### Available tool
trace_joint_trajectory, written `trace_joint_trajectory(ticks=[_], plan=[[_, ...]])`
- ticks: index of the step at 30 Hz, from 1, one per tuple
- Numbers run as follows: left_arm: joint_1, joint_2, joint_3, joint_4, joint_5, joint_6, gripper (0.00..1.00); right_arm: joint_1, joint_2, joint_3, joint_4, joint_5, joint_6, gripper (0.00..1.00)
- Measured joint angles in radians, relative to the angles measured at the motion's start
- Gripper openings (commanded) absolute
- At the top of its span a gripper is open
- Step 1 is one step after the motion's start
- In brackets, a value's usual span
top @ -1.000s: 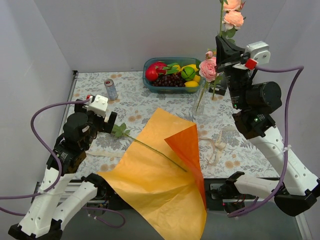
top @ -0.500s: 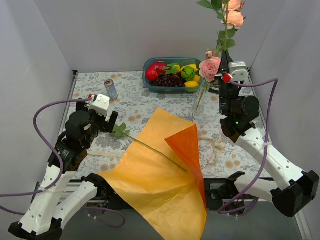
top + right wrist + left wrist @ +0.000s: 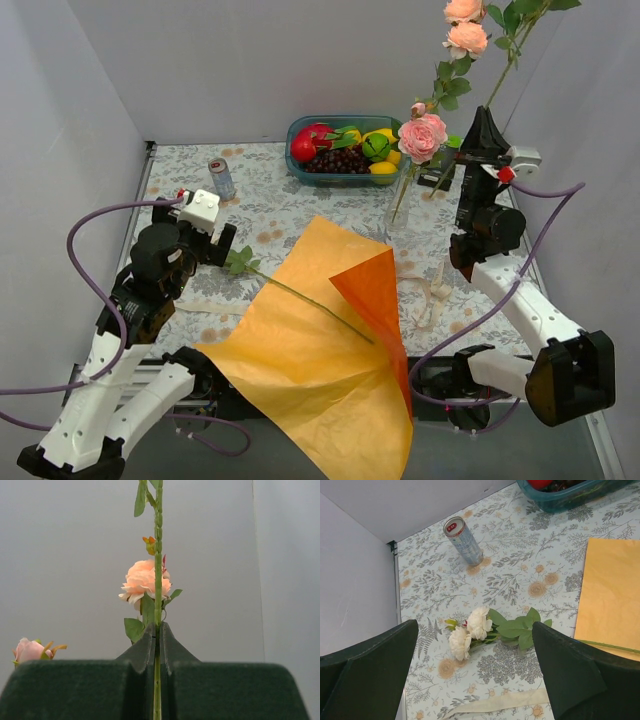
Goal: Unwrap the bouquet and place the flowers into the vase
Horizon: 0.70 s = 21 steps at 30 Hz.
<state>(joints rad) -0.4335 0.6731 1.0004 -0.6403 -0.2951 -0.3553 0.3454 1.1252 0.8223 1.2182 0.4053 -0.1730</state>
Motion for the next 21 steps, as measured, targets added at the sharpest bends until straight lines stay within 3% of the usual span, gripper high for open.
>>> trace_joint_trajectory(ticks=[21], plan=[[0.0,-0.024,-0.103,0.015,-0.003,0.019,0.98,-0.069,0.232,0.002,0.05,-0.228,0.16,0.01]])
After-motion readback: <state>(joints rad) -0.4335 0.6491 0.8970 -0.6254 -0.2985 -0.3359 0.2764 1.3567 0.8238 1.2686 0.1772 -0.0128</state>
